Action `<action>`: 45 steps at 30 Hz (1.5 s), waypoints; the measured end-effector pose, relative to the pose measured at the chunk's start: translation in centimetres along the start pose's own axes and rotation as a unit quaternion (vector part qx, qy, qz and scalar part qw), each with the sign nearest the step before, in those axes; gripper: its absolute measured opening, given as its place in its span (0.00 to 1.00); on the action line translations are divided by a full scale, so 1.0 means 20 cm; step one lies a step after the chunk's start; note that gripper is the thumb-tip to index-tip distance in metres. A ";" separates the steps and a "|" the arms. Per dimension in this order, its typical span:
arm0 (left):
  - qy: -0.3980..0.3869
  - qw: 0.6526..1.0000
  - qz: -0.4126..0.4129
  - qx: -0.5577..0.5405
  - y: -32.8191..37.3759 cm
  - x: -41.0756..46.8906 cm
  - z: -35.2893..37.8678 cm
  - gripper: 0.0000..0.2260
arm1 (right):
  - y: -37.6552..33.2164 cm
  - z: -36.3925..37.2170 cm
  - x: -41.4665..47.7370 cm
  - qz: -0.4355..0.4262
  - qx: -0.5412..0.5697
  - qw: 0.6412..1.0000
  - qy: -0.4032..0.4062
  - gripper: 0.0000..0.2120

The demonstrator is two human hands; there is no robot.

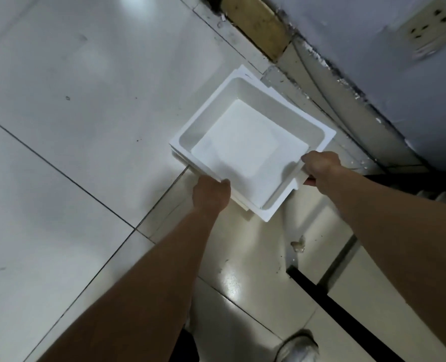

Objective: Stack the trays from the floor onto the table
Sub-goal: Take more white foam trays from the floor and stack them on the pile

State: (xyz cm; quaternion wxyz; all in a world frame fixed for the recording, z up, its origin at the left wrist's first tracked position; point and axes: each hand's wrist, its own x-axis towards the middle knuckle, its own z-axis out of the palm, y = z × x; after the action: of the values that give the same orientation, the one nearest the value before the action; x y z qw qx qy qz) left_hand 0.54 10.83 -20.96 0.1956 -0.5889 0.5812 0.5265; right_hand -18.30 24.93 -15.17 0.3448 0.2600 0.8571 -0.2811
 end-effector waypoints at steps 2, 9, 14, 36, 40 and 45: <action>-0.007 1.000 0.013 0.007 0.09 -0.10 -0.06 0.26 | -0.03 -0.06 -0.06 0.012 0.020 1.000 0.000 0.12; -0.013 0.999 0.045 -0.010 0.39 -0.40 -0.31 0.21 | -0.16 -0.26 -0.36 0.023 0.065 0.998 -0.007 0.11; -0.030 0.993 0.082 -0.085 0.57 -0.66 -0.50 0.14 | -0.36 -0.46 -0.60 0.016 0.078 0.997 -0.016 0.15; 0.006 0.962 0.193 -0.194 1.25 -2.39 -1.55 0.07 | -0.83 -1.89 -2.38 -0.172 0.061 0.983 0.024 0.08; 0.013 0.954 0.216 -0.209 1.31 -2.68 -1.69 0.11 | -0.77 -2.15 -2.64 -0.194 0.100 0.976 0.011 0.04; -0.051 0.955 0.265 -0.122 1.35 -3.09 -1.76 0.17 | -0.58 -2.51 -2.88 -0.210 0.137 0.968 0.014 0.14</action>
State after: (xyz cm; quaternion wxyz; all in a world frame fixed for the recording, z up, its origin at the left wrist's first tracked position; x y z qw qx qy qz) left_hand 4.61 4.04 54.74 0.0049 -0.4053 0.6367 0.6560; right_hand -12.00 35.44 61.09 0.2266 0.1225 0.8507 -0.4583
